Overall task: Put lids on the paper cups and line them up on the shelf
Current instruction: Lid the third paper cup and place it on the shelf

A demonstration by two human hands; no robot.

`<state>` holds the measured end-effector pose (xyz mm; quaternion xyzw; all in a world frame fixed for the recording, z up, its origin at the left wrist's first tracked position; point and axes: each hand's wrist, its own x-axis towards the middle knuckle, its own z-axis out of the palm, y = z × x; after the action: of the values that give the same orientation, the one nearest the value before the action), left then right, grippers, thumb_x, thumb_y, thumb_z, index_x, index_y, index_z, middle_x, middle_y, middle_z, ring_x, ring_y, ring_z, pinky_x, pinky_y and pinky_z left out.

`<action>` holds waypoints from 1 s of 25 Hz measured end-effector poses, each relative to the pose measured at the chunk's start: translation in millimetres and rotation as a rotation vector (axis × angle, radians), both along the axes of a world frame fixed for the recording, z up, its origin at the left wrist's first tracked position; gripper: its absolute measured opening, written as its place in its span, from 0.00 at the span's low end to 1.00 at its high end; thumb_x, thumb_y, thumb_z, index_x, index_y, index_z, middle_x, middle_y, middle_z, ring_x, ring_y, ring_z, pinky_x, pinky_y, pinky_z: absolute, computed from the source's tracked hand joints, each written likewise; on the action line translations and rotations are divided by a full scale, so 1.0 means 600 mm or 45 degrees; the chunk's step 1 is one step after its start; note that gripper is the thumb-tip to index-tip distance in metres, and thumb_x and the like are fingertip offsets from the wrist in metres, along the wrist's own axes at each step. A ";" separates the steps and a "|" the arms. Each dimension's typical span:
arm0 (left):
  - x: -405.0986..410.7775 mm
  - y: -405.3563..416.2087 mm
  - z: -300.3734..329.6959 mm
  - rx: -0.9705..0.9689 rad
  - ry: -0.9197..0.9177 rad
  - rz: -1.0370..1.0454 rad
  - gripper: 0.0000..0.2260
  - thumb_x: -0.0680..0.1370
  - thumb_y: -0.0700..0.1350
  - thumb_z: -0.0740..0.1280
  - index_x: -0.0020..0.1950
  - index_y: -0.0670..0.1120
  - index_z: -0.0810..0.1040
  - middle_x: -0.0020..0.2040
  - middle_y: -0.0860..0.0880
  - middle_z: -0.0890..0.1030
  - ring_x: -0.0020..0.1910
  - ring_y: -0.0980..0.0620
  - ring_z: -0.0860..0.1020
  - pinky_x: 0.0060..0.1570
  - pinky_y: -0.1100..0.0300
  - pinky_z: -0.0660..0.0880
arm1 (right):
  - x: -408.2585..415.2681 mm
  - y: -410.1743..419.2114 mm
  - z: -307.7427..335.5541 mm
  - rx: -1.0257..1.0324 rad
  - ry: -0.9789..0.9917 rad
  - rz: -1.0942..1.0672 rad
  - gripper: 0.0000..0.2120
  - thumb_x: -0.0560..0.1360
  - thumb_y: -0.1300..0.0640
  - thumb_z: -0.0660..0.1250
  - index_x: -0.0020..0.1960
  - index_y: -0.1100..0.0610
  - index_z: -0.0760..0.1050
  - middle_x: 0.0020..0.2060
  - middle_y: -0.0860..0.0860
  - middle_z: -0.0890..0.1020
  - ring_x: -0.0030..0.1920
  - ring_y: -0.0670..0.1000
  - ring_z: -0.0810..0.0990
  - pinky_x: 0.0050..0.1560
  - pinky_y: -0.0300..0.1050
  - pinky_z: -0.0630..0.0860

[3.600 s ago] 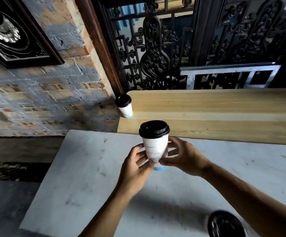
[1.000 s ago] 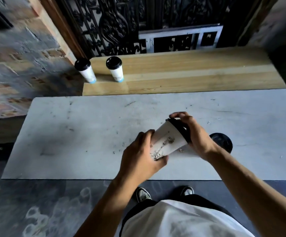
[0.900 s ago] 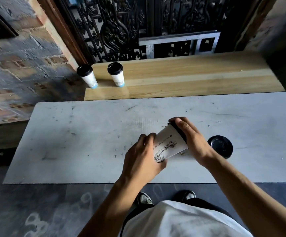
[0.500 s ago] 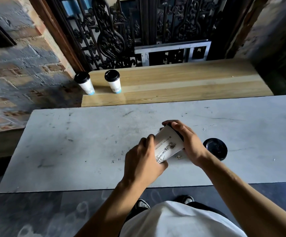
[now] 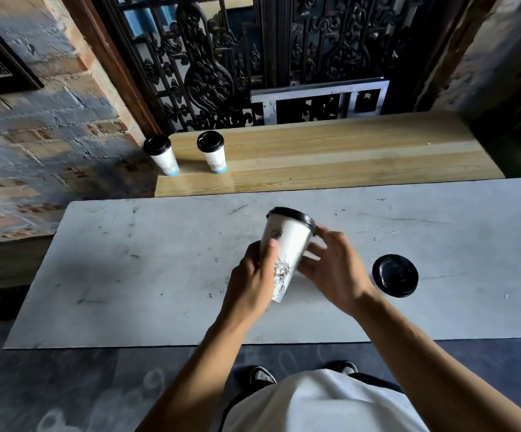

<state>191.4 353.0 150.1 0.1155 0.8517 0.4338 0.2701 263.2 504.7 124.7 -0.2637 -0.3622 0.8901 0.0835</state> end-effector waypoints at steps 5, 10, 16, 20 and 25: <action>0.013 0.016 -0.005 0.270 -0.324 0.156 0.28 0.78 0.65 0.53 0.56 0.45 0.79 0.43 0.39 0.82 0.32 0.46 0.81 0.26 0.54 0.75 | 0.013 -0.036 -0.018 0.064 0.100 0.185 0.25 0.82 0.52 0.58 0.79 0.42 0.62 0.64 0.70 0.77 0.52 0.66 0.79 0.47 0.60 0.79; 0.026 0.016 -0.007 0.392 -0.434 0.152 0.22 0.85 0.58 0.52 0.59 0.45 0.79 0.49 0.36 0.84 0.33 0.49 0.83 0.27 0.53 0.78 | 0.025 -0.029 -0.021 0.049 0.101 0.199 0.27 0.82 0.49 0.62 0.80 0.41 0.60 0.67 0.73 0.75 0.52 0.66 0.79 0.41 0.55 0.79; 0.028 0.015 -0.013 0.119 -0.019 0.242 0.15 0.83 0.57 0.59 0.54 0.51 0.81 0.51 0.48 0.84 0.53 0.46 0.82 0.51 0.53 0.76 | 0.038 -0.026 -0.006 0.089 -0.043 0.136 0.30 0.79 0.52 0.67 0.79 0.43 0.63 0.61 0.62 0.84 0.49 0.62 0.86 0.47 0.57 0.82; 0.013 0.001 -0.021 0.343 0.351 0.216 0.12 0.80 0.41 0.67 0.59 0.54 0.81 0.49 0.48 0.79 0.47 0.51 0.81 0.47 0.55 0.80 | 0.042 -0.028 0.003 0.208 -0.165 0.136 0.29 0.78 0.51 0.69 0.77 0.45 0.63 0.56 0.63 0.86 0.48 0.61 0.87 0.44 0.53 0.83; 0.005 0.004 -0.014 0.432 0.494 0.062 0.11 0.77 0.43 0.66 0.52 0.52 0.86 0.48 0.52 0.79 0.48 0.53 0.82 0.44 0.59 0.80 | 0.035 -0.032 0.007 0.345 -0.290 0.068 0.33 0.70 0.44 0.74 0.68 0.57 0.67 0.53 0.62 0.87 0.44 0.56 0.86 0.41 0.52 0.84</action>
<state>194.6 355.3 141.5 0.2197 0.8051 0.5467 0.0680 284.3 485.8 128.6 -0.3396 -0.4929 0.7993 0.0531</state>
